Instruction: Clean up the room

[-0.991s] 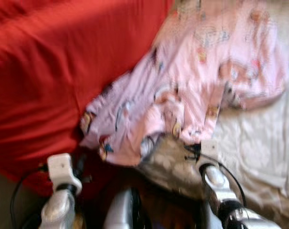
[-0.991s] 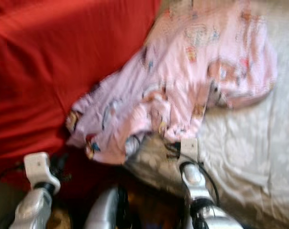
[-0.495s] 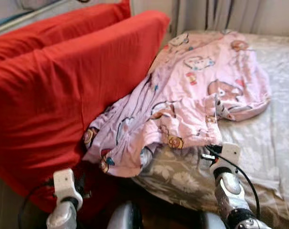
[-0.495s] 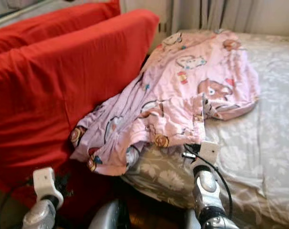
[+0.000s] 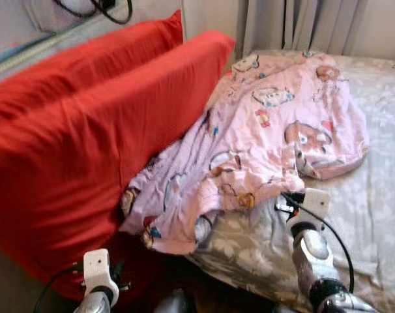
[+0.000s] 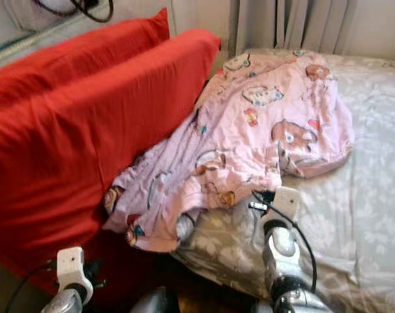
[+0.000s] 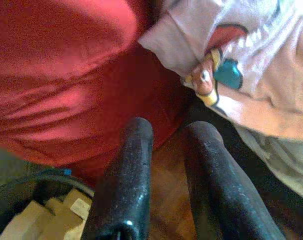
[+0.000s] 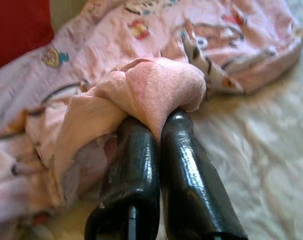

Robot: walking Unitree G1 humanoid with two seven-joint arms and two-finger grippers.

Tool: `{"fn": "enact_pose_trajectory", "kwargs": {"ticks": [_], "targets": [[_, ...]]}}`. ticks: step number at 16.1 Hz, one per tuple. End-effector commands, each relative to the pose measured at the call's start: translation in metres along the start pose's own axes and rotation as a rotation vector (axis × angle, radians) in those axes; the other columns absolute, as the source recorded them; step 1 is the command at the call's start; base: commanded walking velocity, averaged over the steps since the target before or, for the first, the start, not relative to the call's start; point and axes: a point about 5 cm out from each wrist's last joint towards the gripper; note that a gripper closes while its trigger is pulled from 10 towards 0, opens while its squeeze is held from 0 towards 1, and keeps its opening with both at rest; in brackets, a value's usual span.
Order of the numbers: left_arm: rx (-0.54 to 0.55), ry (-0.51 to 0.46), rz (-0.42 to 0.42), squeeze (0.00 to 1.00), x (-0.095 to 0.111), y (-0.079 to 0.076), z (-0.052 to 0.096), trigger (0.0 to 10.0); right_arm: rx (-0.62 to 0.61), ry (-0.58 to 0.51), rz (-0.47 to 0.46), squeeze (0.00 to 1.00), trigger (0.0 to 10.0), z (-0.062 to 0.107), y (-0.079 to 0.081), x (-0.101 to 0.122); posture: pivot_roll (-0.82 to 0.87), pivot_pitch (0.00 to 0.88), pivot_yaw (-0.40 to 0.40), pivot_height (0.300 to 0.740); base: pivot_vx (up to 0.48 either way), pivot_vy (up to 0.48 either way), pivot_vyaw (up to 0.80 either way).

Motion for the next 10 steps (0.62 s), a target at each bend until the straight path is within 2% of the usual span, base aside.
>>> {"fn": "enact_pose_trajectory", "kwargs": {"ticks": [1, 2, 4, 6, 10], "targets": [[0.077, 0.044, 0.102, 0.00, -0.011, 0.011, 0.003, 10.0, 0.011, -0.004, 0.002, 0.00, 10.0, -0.003, 0.003, 0.004, 0.08, 0.000, 0.079, 0.733, 0.000, 0.000, 0.00], [0.099, 0.056, 0.132, 0.00, -0.014, 0.014, 0.005, 10.0, 0.010, -0.003, 0.002, 0.00, 10.0, -0.003, 0.003, 0.004, 0.08, 0.000, 0.074, 0.740, 0.000, 0.000, 0.00], [0.062, 0.107, 0.063, 0.00, -0.026, 0.010, 0.009, 10.0, 0.012, 0.001, 0.009, 0.00, 10.0, -0.002, 0.003, 0.003, 0.08, 0.000, 0.073, 0.740, 0.000, 0.000, 0.00], [0.071, 0.153, 0.050, 0.00, -0.036, 0.014, 0.014, 10.0, 0.006, -0.009, 0.006, 0.00, 10.0, -0.003, 0.003, 0.005, 0.07, 0.000, 0.083, 0.740, 0.000, 0.000, 0.00], [0.060, 0.183, 0.033, 0.00, -0.042, 0.012, 0.016, 10.0, -0.019, -0.026, -0.005, 0.00, 10.0, -0.001, 0.000, 0.004, 0.07, 0.000, 0.095, 0.740, 0.000, 0.000, 0.00]]}}
Point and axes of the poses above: a point about 5 cm out from each wrist's last joint towards the gripper, its own z axis pointing back from the gripper into the wrist, its own x axis along the axis of the wrist's last joint, y = z × x, and after that the axes turned 7 degrees about -z, right-handed
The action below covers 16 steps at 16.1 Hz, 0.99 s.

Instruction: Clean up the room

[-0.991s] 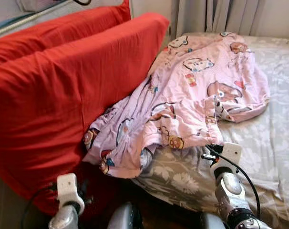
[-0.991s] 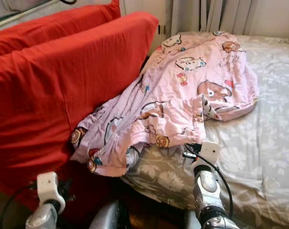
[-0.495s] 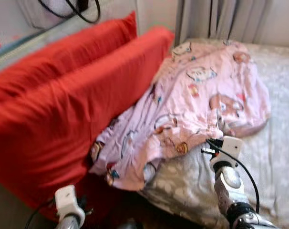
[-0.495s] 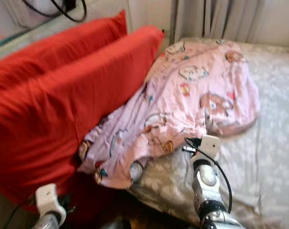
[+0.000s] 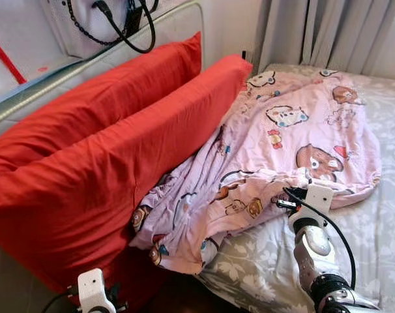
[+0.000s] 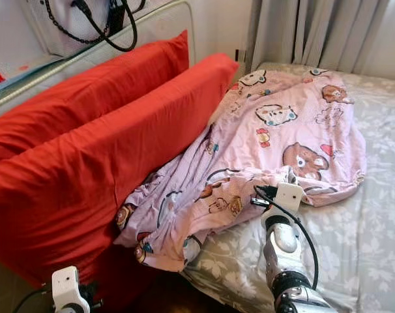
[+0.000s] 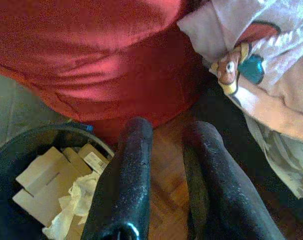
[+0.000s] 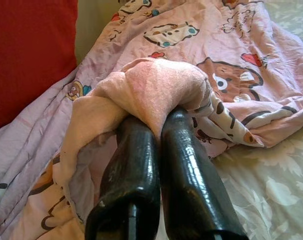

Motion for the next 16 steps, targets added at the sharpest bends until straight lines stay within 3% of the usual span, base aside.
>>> {"fn": "enact_pose_trajectory", "kwargs": {"ticks": [1, 7, 16], "targets": [[0.002, 0.032, -0.030, 0.00, -0.0063, 0.0035, 0.0020, 10.0, -0.009, 0.001, -0.003, 0.00, 10.0, 0.0022, -0.0004, -0.0034, 0.07, 0.000, 0.096, 0.740, 0.000, 0.000, 0.00], [-0.038, 0.012, -0.029, 0.00, -0.0028, -0.0064, 0.0002, 10.0, -0.015, 0.007, -0.002, 0.00, 10.0, 0.0015, 0.0029, -0.0041, 0.09, 0.000, 0.095, 0.740, 0.000, 0.000, 0.00], [-0.036, 0.021, -0.048, 0.00, -0.0066, -0.0007, 0.0023, 10.0, -0.016, 0.003, 0.013, 0.00, 10.0, 0.0042, 0.0067, -0.0081, 0.10, 0.000, 0.104, 0.740, 0.000, 0.000, 0.00]]}}
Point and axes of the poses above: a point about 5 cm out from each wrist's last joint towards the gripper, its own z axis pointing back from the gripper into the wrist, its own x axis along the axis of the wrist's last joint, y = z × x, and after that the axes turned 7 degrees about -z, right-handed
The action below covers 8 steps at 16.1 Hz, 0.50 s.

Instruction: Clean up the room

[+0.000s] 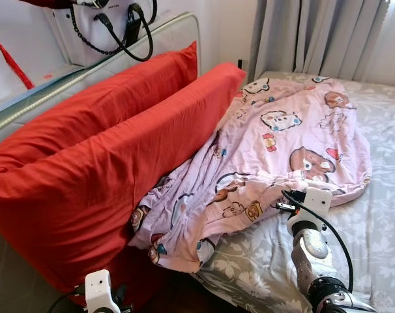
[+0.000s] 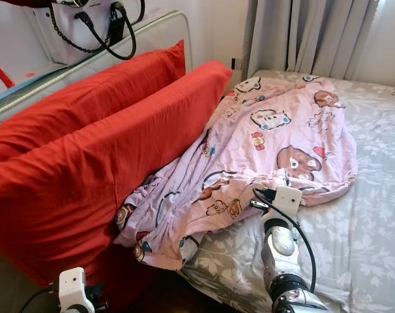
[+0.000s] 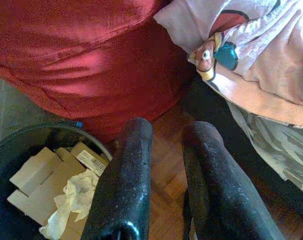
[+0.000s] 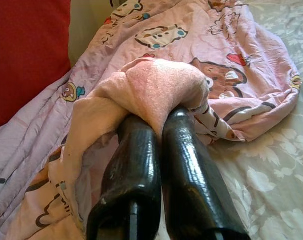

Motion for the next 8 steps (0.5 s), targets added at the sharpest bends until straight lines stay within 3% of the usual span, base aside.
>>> {"fn": "enact_pose_trajectory", "kwargs": {"ticks": [1, 8], "targets": [[0.008, 0.017, -0.013, 0.00, -0.0051, 0.0072, 0.0026, 10.0, 0.020, -0.012, 0.010, 0.00, 10.0, 0.0013, 0.0058, -0.0011, 0.10, 0.000, 0.103, 0.740, 0.000, 0.000, 0.00], [0.004, 0.028, -0.016, 0.00, -0.0079, 0.0058, 0.0032, 10.0, 0.031, -0.055, 0.020, 0.00, 10.0, 0.0016, 0.0106, 0.0026, 0.11, 0.000, 0.099, 0.740, 0.000, 0.000, 0.00]]}}
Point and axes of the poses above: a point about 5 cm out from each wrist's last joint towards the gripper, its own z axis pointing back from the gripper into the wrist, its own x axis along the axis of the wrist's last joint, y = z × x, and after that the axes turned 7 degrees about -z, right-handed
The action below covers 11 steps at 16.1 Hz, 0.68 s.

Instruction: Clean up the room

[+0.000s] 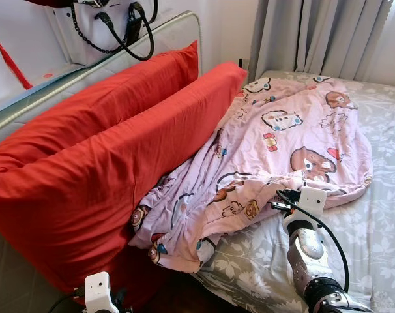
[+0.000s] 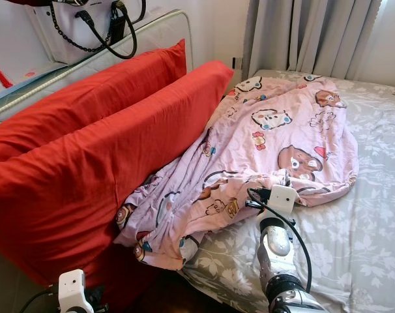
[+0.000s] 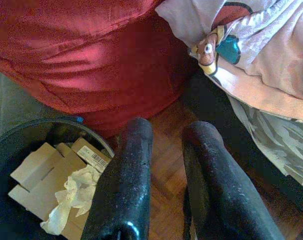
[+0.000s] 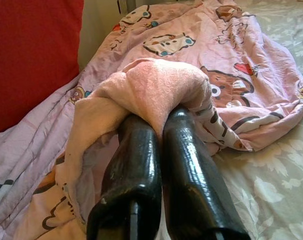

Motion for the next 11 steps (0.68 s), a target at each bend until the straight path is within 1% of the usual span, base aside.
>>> {"fn": "enact_pose_trajectory", "kwargs": {"ticks": [1, 4, 11], "targets": [[0.009, 0.016, -0.015, 0.00, -0.0046, 0.0052, 0.0021, 10.0, 0.000, -0.034, 0.000, 0.00, 10.0, 0.0001, 0.0019, 0.0037, 0.11, 0.000, 0.099, 0.740, 0.000, 0.000, 0.00], [0.009, 0.020, -0.016, 0.00, -0.0053, 0.0065, 0.0025, 10.0, -0.012, -0.045, 0.000, 0.00, 10.0, -0.0007, 0.0003, 0.0058, 0.10, 0.000, 0.101, 0.740, 0.000, 0.000, 0.00], [-0.001, 0.031, -0.040, 0.00, -0.0075, 0.0070, 0.0033, 10.0, -0.024, -0.045, -0.003, 0.00, 10.0, -0.0002, 0.0002, 0.0048, 0.10, 0.000, 0.104, 0.740, -0.280, 0.000, 0.00]]}}
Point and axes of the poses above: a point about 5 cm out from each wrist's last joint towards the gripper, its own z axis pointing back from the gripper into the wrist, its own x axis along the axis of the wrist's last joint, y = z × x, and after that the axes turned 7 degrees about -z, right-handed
